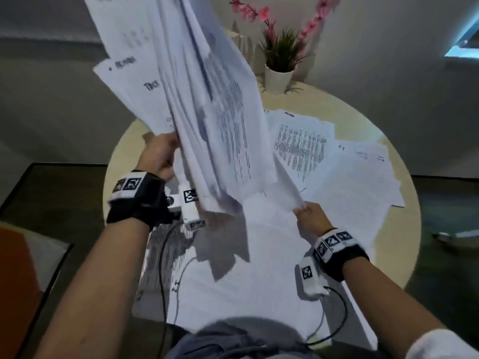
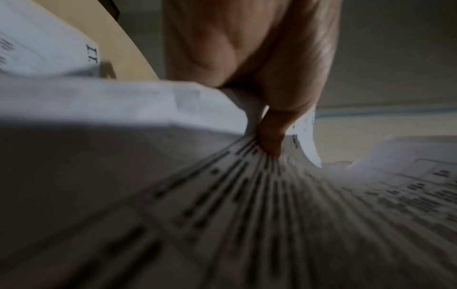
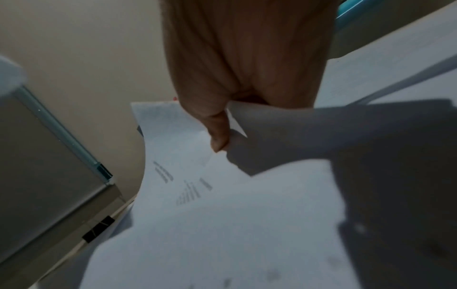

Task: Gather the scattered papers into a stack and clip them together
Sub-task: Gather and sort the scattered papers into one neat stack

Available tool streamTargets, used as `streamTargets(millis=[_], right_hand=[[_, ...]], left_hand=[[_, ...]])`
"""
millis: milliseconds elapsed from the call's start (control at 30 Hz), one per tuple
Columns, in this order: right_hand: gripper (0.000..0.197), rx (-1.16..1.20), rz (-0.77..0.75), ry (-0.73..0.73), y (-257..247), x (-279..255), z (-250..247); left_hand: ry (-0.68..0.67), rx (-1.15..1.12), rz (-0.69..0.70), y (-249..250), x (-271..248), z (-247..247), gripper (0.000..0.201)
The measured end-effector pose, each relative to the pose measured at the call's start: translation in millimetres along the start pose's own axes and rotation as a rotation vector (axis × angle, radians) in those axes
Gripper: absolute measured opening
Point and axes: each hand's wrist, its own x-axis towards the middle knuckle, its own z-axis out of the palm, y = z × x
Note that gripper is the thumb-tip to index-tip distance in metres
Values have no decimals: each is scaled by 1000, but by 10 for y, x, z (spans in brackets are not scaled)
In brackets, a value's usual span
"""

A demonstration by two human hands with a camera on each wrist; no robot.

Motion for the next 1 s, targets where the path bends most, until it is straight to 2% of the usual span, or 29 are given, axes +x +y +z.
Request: streamTargets(millis=[100, 167, 200, 233, 300, 333, 400, 467, 500, 567, 633, 700, 800, 900, 967, 1000], right_hand=[[29, 76, 7, -77, -106, -25, 26], [36, 99, -12, -97, -190, -42, 50], [42, 113, 7, -91, -227, -57, 79], [56, 132, 57, -77, -241, -69, 109], [77, 288, 193, -95, -254, -73, 173], [76, 365, 228, -128, -274, -106, 190], [52, 319, 205, -159, -300, -137, 177], [23, 148, 112, -77, -263, -72, 155], [12, 70, 73, -12, -255, -46, 132], [12, 21, 3, 143, -245, -9, 49], [15, 65, -51, 268, -280, -22, -38], [15, 109, -81, 349, -346, 7, -98], [17, 231, -109, 467, -438, 43, -231], [20, 352, -227, 673, -609, 63, -652], [8, 421, -334, 698, -781, -25, -1002], [9, 486, -378, 679, -862, -89, -1156]], left_hand=[[-42, 233, -159, -605, 276, 67, 27], [-53, 354, -286, -1009, 387, 81, 46], [-51, 443, -314, -1166, 416, 88, 48], [-52, 531, -320, -1257, 388, 133, 48], [-51, 629, -290, -1382, 385, 205, 52], [-71, 643, -280, -1416, 378, 249, 54], [-131, 657, -261, -1443, 346, 320, 58], [-195, 737, -233, -1482, 258, 332, 69], [-234, 846, -203, -1508, 226, 310, 77], [-313, 1111, -115, -1559, 204, 228, 86], [-344, 1162, -139, -1596, 221, 169, 80], [-399, 1173, -204, -1590, 231, 138, 66], [-498, 1178, -237, -1584, 234, 71, 29], [-464, 1188, -251, -1568, 313, 7, 24], [-395, 1194, -224, -1480, 358, 4, 29], [-354, 1172, -206, -1412, 386, -11, 29]])
